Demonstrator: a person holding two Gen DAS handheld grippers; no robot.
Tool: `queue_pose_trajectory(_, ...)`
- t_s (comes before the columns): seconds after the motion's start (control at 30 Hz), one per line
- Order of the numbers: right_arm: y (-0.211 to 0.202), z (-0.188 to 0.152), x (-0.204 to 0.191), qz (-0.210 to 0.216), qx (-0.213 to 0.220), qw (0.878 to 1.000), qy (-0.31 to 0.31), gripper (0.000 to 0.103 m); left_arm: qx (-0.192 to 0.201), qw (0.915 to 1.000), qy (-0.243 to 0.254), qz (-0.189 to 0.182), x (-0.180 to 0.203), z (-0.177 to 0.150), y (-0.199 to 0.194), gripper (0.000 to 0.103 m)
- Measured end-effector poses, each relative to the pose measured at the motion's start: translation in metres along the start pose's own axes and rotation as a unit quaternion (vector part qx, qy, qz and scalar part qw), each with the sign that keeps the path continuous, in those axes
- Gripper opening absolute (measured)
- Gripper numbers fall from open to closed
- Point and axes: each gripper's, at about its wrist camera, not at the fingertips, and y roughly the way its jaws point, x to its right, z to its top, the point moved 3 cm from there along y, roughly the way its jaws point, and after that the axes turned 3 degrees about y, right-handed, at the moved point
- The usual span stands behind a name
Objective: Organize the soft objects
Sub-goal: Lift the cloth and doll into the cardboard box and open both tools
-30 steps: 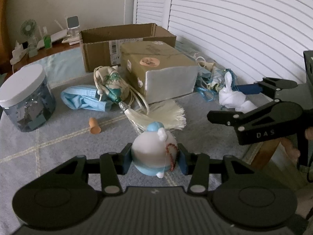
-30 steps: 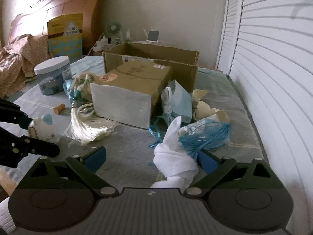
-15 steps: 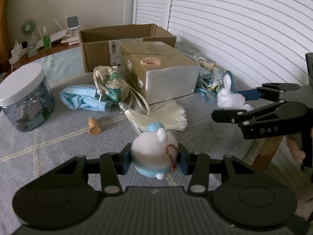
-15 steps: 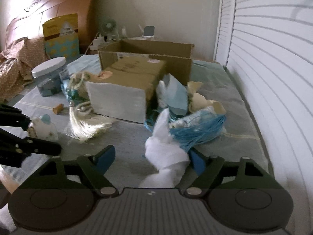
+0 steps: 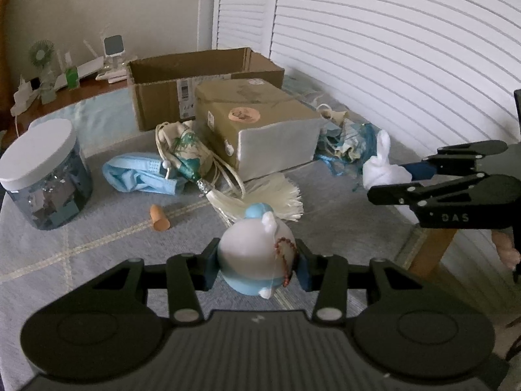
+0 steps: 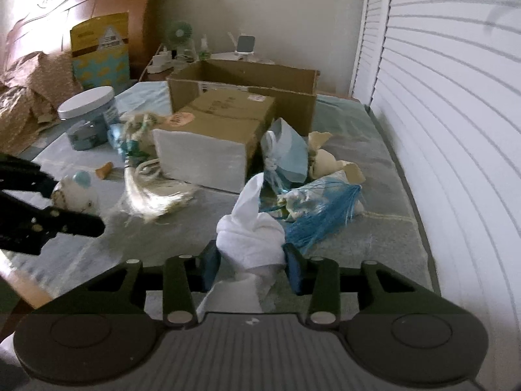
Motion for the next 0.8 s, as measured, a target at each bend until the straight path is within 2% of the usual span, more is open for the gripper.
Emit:
queue_pose_trajectory(0.13, -0.011, 0.006, -0.004, 0.008, 0.006, 1.000, -0.003, 0.047, -0.002, 0.9999, 0.007, -0.010, 0.000, 0.003, -0.007, 0.045)
queue_pose_trajectory(0.4, -0.020, 0.031, -0.016, 0.007, 0.022, 0.999, -0.029, 0.047, 0.005, 0.9998, 0.020, -0.004, -0.009, 0.011, -0.030, 0.045)
queue_pose_trajectory(0.57, -0.014, 0.062, -0.018, 0.008, 0.040, 0.998, -0.040, 0.047, 0.014, 0.9997, 0.020, 0.006, -0.019, 0.020, -0.038, 0.045)
queue_pose_trajectory(0.8, 0.012, 0.122, -0.014, 0.006, 0.070, 0.996, -0.055, 0.047, 0.020, 0.9996, 0.011, 0.019, -0.035, 0.031, -0.038, 0.045)
